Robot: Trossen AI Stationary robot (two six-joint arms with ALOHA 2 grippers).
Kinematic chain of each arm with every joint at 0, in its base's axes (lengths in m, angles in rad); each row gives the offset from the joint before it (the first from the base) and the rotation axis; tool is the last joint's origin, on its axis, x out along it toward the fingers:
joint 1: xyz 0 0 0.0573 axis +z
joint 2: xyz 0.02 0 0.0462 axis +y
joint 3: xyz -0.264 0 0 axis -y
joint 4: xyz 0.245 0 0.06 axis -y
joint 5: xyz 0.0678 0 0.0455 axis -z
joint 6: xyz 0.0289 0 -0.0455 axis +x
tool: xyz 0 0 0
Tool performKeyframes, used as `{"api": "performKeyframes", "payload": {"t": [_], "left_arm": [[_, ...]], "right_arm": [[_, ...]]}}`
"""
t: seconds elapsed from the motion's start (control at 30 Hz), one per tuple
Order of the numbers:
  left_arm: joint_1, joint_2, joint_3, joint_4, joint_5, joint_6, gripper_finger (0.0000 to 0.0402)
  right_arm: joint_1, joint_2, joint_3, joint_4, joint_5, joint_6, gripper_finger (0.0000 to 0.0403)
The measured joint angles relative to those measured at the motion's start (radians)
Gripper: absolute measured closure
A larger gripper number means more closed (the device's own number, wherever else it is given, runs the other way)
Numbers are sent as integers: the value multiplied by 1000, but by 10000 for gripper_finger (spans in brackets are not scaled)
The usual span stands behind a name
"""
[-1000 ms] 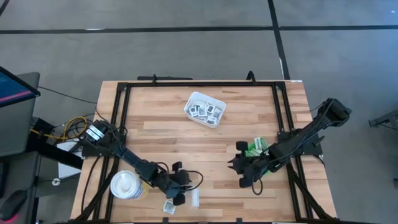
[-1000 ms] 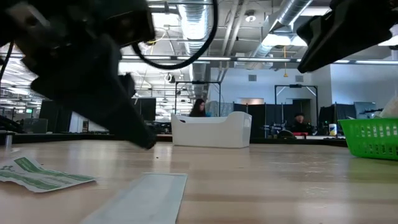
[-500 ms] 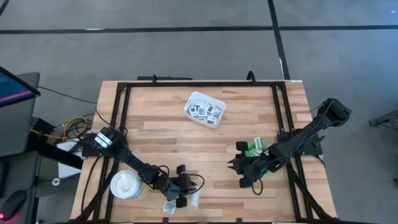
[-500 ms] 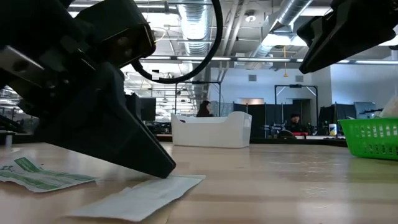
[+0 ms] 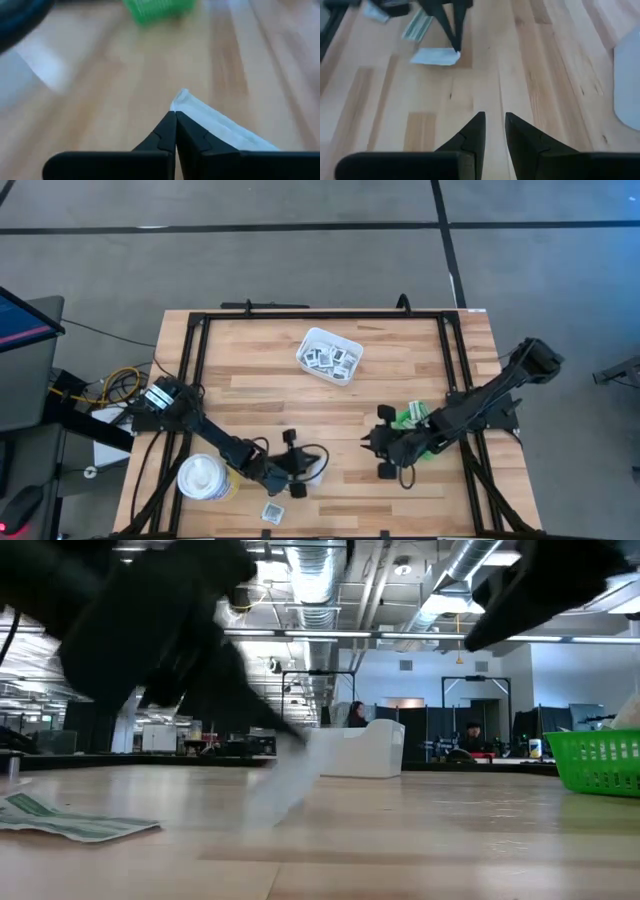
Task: Pick & Place First Aid Supplies
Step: Put the bandage pack into the green bin
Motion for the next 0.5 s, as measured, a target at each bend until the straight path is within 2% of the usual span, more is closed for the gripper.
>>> {"api": "performKeyframes", "payload": {"t": [0.1, 0.2, 0.3, 0.5], "left_arm": [[18, -22, 3, 64, -119, 92, 396], [51, -24, 2, 182, -171, 181, 396], [75, -18, 3, 273, -137, 225, 396], [90, 5, 4, 275, -104, 222, 396]], "right_arm": [[-31, 29, 0, 61, 2, 18, 335], [-54, 69, 0, 114, 2, 18, 335], [-72, 104, 0, 164, -4, 21, 335], [-103, 137, 0, 253, -59, 58, 335]]}}
